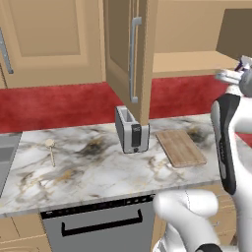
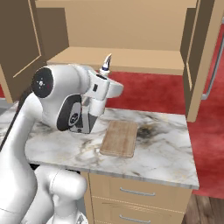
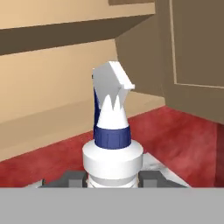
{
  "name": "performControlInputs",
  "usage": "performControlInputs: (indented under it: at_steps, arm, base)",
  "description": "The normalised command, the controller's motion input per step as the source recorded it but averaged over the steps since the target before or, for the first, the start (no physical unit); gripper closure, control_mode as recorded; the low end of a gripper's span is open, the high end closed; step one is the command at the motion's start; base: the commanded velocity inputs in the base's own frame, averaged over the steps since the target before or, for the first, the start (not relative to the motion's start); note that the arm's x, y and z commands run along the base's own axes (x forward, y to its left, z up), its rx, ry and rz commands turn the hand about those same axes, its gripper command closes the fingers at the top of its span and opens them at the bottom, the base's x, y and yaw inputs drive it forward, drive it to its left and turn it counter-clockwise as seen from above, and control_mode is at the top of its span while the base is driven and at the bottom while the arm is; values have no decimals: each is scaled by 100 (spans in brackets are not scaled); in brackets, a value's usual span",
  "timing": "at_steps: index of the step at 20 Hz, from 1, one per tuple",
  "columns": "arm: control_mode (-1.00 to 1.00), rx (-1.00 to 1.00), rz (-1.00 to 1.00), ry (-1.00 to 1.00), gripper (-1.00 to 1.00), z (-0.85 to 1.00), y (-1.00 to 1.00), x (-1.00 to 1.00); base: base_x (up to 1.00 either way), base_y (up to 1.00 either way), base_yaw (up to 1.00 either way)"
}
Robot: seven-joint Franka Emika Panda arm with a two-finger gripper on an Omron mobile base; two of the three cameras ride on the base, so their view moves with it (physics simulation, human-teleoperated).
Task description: Grab the spray bottle from the cabinet, then place it next to the cutting board for sanitizing. Then grab the dish brush from the countertop next to the sink and place it next to the cutting board.
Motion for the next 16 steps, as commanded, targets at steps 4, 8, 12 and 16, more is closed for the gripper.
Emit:
performControlInputs:
  at_steps: [4,8,12,16]
  arm:
    - [-100,-28,16,-31,100,-72,0,-36]
    - [-100,-22,14,-43,100,-79,0,-13]
    - [-100,-11,9,-15,100,-34,-4,-1]
    - [-100,0,6,12,100,-14,-7,15]
  base:
    - [0,0,0]
    - [0,0,0]
    - [0,0,0]
    - [0,0,0]
